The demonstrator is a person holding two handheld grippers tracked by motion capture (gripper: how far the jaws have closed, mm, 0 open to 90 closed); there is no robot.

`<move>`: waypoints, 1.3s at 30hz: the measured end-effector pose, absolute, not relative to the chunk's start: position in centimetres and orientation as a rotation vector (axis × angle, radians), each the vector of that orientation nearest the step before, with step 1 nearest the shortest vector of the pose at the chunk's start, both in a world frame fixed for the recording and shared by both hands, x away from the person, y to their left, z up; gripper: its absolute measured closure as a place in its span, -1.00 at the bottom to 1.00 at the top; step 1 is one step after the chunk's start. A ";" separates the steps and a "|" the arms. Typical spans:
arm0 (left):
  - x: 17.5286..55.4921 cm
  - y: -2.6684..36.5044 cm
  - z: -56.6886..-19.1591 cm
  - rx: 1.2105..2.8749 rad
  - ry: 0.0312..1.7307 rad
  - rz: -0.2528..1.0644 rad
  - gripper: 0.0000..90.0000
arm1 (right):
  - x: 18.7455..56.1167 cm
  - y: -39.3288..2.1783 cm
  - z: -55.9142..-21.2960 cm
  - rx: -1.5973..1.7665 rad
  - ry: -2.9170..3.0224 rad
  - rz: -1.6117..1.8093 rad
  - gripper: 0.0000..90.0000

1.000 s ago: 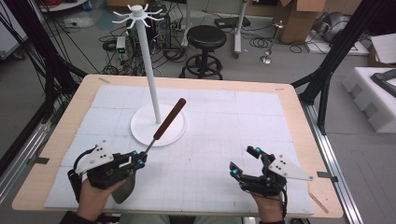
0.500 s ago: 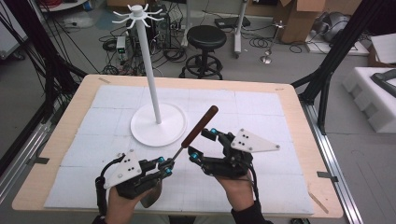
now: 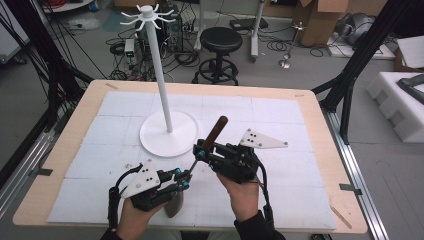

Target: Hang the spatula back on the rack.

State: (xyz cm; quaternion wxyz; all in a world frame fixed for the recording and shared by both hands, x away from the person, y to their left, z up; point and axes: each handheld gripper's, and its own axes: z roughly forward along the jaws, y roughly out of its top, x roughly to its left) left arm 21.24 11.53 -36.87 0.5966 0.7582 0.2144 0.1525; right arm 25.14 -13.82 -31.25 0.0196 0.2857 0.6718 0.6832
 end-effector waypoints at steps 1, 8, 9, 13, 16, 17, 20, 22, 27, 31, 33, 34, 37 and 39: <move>21.2 11.7 -36.8 1.752 0.489 0.348 0.30 | 25.0 -13.7 -31.1 0.865 2.084 2.074 0.62; 21.9 13.4 -36.1 1.680 0.437 0.185 0.05 | 25.3 -13.9 -30.7 0.727 2.201 2.147 0.63; 22.0 13.5 -36.0 1.673 0.427 0.160 0.04 | 25.5 -13.7 -30.7 0.692 2.241 2.146 0.63; 22.3 13.8 -36.0 1.681 0.385 0.089 0.05 | 25.8 -13.0 -30.6 0.574 2.337 2.156 0.63; 22.4 13.8 -36.0 1.694 0.354 0.055 0.05 | 26.3 -12.1 -30.4 0.458 2.396 2.195 0.63; 22.4 13.7 -36.0 1.689 0.342 0.039 0.05 | 26.3 -12.1 -30.4 0.458 2.396 2.195 0.63; 22.4 13.8 -36.0 1.683 0.300 0.001 0.22 | 26.6 -11.5 -30.2 0.382 2.413 2.248 0.63; 22.5 13.9 -36.0 1.686 0.287 -0.015 0.30 | 26.8 -11.0 -30.0 0.304 2.440 2.292 0.63; 22.5 14.1 -36.0 1.678 0.251 -0.052 0.46 | 27.1 -10.4 -30.2 0.220 2.494 2.334 0.63; 22.5 14.0 -36.0 1.696 0.227 -0.057 0.67 | 27.1 -9.8 -30.3 0.142 2.515 2.356 0.63; 22.5 14.0 -36.0 1.694 0.212 -0.067 0.70 | 27.1 -9.8 -30.3 0.129 2.516 2.369 0.63; 22.5 14.1 -36.0 1.691 0.204 -0.072 0.75 | 27.2 -9.8 -30.3 0.118 2.518 2.376 0.63; 22.5 14.2 -35.9 1.688 0.234 -0.063 0.84 | 27.2 -9.8 -30.3 0.109 2.509 2.375 0.62; 22.6 14.3 -35.9 1.698 0.274 -0.020 0.86 | 27.0 -9.8 -30.2 0.186 2.462 2.355 0.32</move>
